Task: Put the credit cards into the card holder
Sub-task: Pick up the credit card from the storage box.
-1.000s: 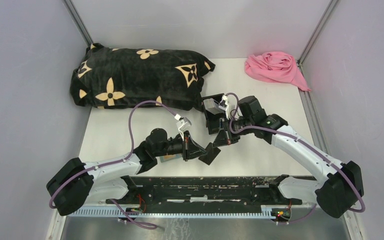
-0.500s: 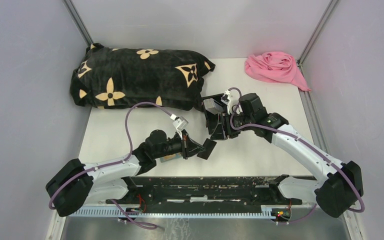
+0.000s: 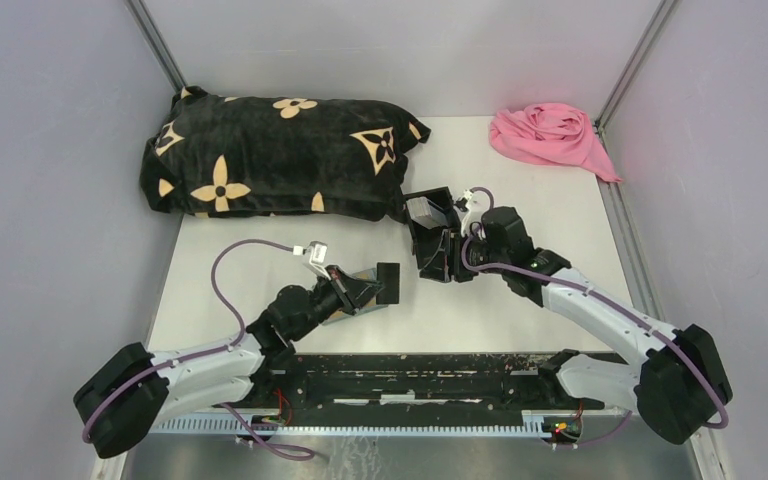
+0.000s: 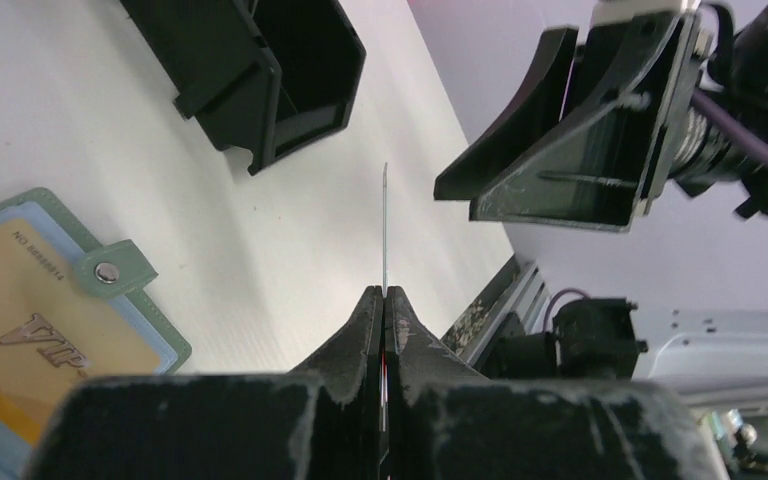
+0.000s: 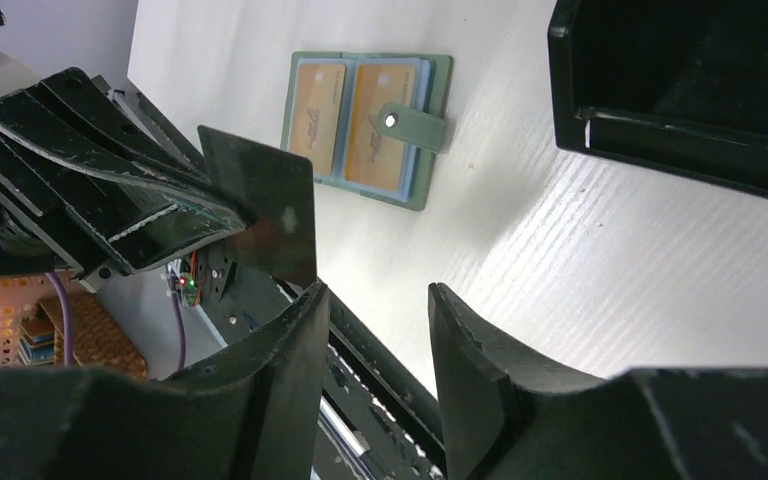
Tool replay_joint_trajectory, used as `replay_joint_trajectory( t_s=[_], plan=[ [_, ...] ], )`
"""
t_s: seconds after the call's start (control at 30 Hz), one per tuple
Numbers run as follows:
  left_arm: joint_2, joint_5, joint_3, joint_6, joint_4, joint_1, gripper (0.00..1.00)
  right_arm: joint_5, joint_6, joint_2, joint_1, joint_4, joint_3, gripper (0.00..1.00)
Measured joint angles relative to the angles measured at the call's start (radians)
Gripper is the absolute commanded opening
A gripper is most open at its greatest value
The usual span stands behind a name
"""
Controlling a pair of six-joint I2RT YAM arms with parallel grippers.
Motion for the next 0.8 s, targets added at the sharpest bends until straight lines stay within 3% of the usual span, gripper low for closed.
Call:
replay_joint_trajectory(
  t_s=[0.33,0.8],
  plan=[
    [0.059,-0.079,-0.044,-0.165,0.143,0.000,0.03,0.010,0.100,0.114,0.077,0.231,-0.040,0.47],
    [0.147,-0.104,-0.077,-0.292,0.294,0.000,0.03,-0.007,0.189,0.187,0.079,0.449,-0.082,0.46]
  ],
)
